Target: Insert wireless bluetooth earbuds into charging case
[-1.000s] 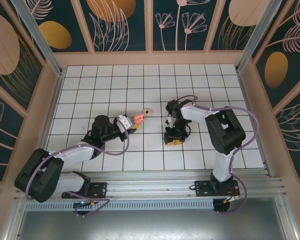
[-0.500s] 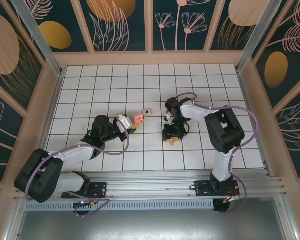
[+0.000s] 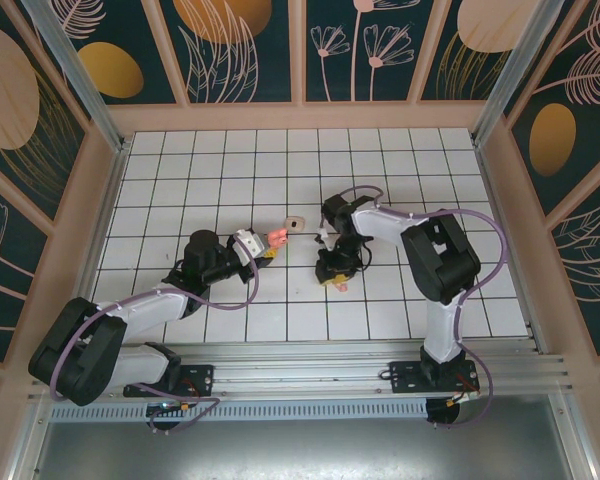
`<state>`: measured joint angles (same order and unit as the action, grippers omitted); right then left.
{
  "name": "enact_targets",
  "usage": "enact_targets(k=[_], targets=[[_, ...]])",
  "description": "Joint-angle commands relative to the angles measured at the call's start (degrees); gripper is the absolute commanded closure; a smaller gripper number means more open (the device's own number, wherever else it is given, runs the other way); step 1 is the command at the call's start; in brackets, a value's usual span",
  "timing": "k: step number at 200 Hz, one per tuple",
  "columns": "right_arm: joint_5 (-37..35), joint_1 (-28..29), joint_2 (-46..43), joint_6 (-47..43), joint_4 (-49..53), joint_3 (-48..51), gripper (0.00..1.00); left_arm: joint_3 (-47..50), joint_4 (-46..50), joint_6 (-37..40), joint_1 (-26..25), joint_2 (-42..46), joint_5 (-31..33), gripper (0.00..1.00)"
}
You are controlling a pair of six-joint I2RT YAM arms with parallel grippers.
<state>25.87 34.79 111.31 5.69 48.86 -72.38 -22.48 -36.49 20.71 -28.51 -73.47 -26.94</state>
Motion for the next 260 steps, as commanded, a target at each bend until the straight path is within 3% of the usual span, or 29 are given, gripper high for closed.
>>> enact_targets(k=[1,47,97,128,179,260], targets=[[3.0,1.7,-0.7,-2.5,0.8,-1.7,0.66,-1.2,0.2,-0.7,-0.2,1.1,-0.3,1.00],[-0.2,2.6,-8.3,2.3,2.6,1.9,0.67,-1.2,0.4,-0.7,-0.3,1.2,-0.5,1.00],[0.7,0.8,-21.2,22.1,-7.3,13.1,0.64,-1.2,0.6,-1.0,-0.3,1.6,-0.5,1.00],[-1.3,1.1,-24.6,29.5,-11.0,20.8,0.63,-1.3,0.6,-1.1,-0.3,1.6,-0.9,1.00],[-3.3,0.5,-22.5,30.7,-15.1,22.9,0.63,-1.4,0.0,-1.6,-0.3,1.2,-1.1,1.00],[-8.3,-0.8,-17.5,27.8,-13.5,19.1,0.63,-1.5,1.1,-1.3,-0.3,1.8,-0.3,1.00]])
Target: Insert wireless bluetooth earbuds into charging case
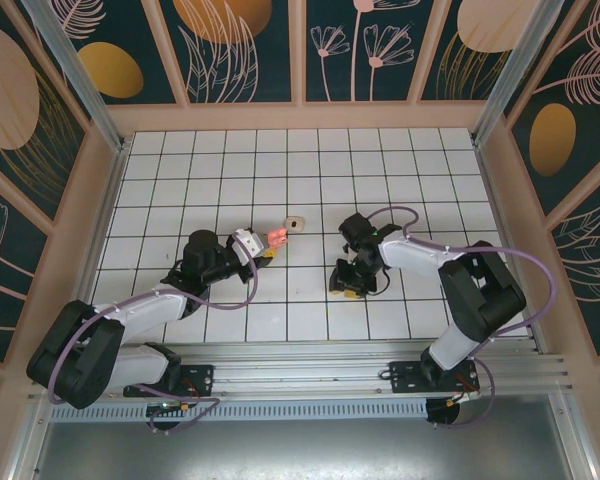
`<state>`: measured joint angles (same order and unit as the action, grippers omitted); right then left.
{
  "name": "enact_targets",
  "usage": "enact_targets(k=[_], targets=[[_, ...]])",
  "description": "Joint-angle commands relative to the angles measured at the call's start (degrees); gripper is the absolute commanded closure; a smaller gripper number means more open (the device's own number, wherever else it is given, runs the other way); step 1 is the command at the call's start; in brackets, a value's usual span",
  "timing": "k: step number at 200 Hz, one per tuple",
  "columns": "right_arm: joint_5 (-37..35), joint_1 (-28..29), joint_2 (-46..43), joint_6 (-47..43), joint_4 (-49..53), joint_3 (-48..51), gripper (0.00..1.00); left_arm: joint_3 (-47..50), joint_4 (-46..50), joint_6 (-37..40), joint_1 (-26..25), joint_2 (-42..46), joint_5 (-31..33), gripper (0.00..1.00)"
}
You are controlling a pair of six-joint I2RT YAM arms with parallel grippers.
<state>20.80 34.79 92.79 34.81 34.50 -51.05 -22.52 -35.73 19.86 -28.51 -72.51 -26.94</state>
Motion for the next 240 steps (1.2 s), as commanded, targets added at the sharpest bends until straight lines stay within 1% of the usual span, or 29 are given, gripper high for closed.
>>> enact_targets(k=[1,42,78,109,131,157,192,240], targets=[[-3.3,-0.8,1.1,-1.4,0.8,-2.3,0.63,-1.5,0.3,-0.4,-0.3,0.8,-0.3,1.00],[-3.7,-1.7,2.3,-2.7,-2.4,-4.3,0.63,-1.6,0.6,-0.3,-0.3,0.9,-0.1,1.00],[-2.0,-1.8,4.2,-4.0,-6.3,-5.7,0.64,-1.9,0.9,-0.2,-0.3,0.9,0.2,1.00],[-3.3,-1.8,4.7,-4.9,-7.1,-7.3,0.64,-2.0,0.9,-0.3,-0.3,0.7,0.2,1.00],[-6.4,-1.7,4.6,-4.8,-3.6,-9.1,0.63,-2.1,0.8,-0.3,-0.3,0.5,0.0,1.00],[-8.8,-1.2,3.8,-4.0,-0.3,-9.0,0.63,-2.1,0.7,-0.3,-0.3,0.3,-0.1,1.00],[-12.4,0.9,4.2,-4.6,2.7,-10.3,0.63,-2.2,0.7,-0.6,-0.3,0.0,-0.3,1.00],[-15.4,2.7,7.3,-4.6,5.5,-13.3,0.58,-2.1,1.0,-0.7,-0.3,0.4,0.0,1.00]])
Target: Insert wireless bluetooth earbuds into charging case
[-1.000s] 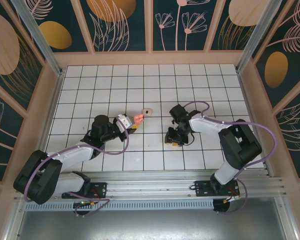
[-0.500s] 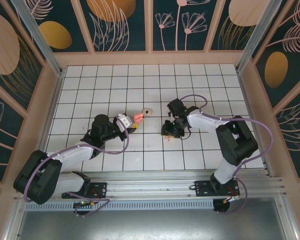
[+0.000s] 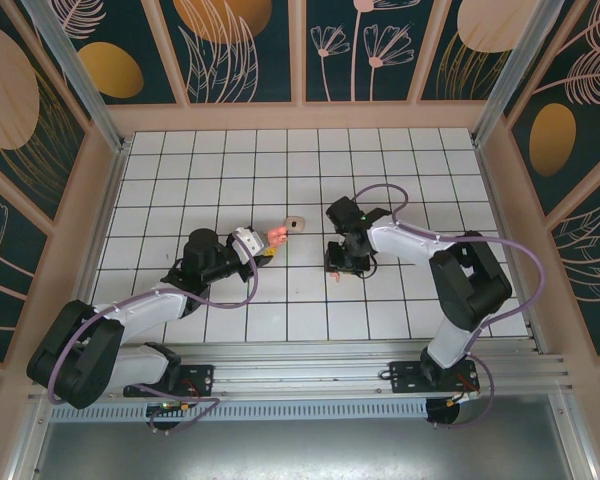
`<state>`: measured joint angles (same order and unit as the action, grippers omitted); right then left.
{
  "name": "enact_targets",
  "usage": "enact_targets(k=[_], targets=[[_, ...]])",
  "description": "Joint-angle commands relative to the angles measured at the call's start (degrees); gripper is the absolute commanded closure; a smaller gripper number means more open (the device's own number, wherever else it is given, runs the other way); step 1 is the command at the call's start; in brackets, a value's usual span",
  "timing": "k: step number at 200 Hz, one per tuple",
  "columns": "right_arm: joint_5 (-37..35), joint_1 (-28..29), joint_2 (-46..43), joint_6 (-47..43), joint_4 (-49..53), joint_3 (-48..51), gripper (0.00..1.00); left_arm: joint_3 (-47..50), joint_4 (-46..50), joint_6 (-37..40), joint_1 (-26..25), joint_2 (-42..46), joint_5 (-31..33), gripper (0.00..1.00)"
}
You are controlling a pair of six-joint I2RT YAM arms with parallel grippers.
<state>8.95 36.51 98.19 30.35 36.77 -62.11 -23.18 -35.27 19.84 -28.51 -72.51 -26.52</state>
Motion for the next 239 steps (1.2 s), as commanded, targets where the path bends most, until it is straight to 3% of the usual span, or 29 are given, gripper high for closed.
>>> enact_targets(k=[1,72,161,200,239], targets=[[-3.7,1.0,2.0,-0.2,3.3,-2.3,0.58,-1.5,0.5,-0.7,-0.3,0.4,-0.4,1.00],[-5.4,3.0,6.3,-0.6,3.4,-4.8,0.61,-1.5,0.8,-0.8,-0.3,0.4,-0.3,1.00],[-9.4,3.7,8.4,-1.4,1.6,-4.6,0.75,-1.4,1.3,-0.8,-0.3,0.6,0.1,1.00],[-9.5,3.3,3.0,-2.0,-2.2,-1.8,0.79,-1.4,0.8,-0.9,-0.3,0.1,-1.0,1.00],[-4.9,2.2,-11.4,-8.0,-14.8,3.6,0.80,-1.5,-3.3,-3.7,-1.1,-1.9,-6.5,1.00]])
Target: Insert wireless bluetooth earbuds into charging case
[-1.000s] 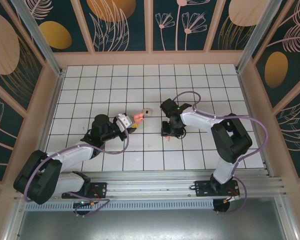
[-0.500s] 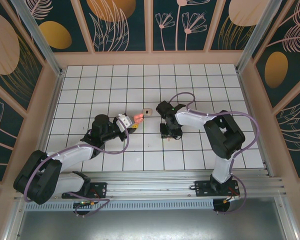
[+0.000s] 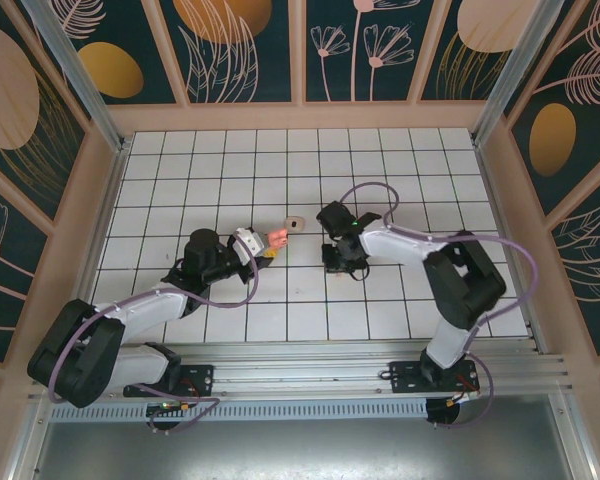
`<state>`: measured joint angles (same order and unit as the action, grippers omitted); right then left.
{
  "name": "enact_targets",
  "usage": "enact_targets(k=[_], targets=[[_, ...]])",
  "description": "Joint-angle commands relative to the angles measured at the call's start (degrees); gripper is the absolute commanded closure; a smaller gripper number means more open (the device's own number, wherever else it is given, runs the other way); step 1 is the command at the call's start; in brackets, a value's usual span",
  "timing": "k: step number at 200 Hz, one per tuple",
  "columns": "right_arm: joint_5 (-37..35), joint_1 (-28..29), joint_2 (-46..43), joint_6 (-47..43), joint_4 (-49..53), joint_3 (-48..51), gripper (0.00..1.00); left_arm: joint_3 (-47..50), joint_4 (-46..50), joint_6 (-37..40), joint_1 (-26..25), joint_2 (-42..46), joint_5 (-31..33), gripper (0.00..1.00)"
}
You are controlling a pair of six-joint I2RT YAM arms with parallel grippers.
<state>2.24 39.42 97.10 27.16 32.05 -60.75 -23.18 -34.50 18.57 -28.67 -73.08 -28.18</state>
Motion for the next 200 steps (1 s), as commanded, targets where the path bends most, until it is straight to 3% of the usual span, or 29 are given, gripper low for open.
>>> enact_targets(k=[1,39,72,95,118,149,200], targets=[[1.9,-0.8,-10.6,-5.0,-10.4,2.4,0.80,-1.5,-4.2,-2.4,-1.0,-1.4,-4.9,1.00],[6.9,-1.4,-25.3,-15.0,-23.0,7.5,0.80,-1.8,-11.0,-4.8,-1.3,-4.2,-14.8,1.00],[16.8,-1.4,-32.5,-21.9,-31.3,9.9,0.79,-3.3,-15.3,-7.7,-1.7,-6.9,-20.4,1.00],[23.7,-0.5,-33.2,-22.9,-35.8,10.5,0.79,-3.6,-20.8,-12.1,-1.8,-8.4,-21.6,1.00],[26.2,1.2,-32.8,-23.2,-38.7,11.2,0.79,-3.3,-27.9,-18.4,-1.9,-9.6,-21.1,1.00],[27.1,2.2,-31.5,-22.9,-41.7,12.3,0.79,-3.1,-34.1,-23.4,-2.0,-11.0,-20.4,1.00],[27.2,3.3,-28.8,-22.6,-44.3,12.3,0.79,-3.7,-34.4,-24.5,-2.2,-10.8,-19.5,1.00]])
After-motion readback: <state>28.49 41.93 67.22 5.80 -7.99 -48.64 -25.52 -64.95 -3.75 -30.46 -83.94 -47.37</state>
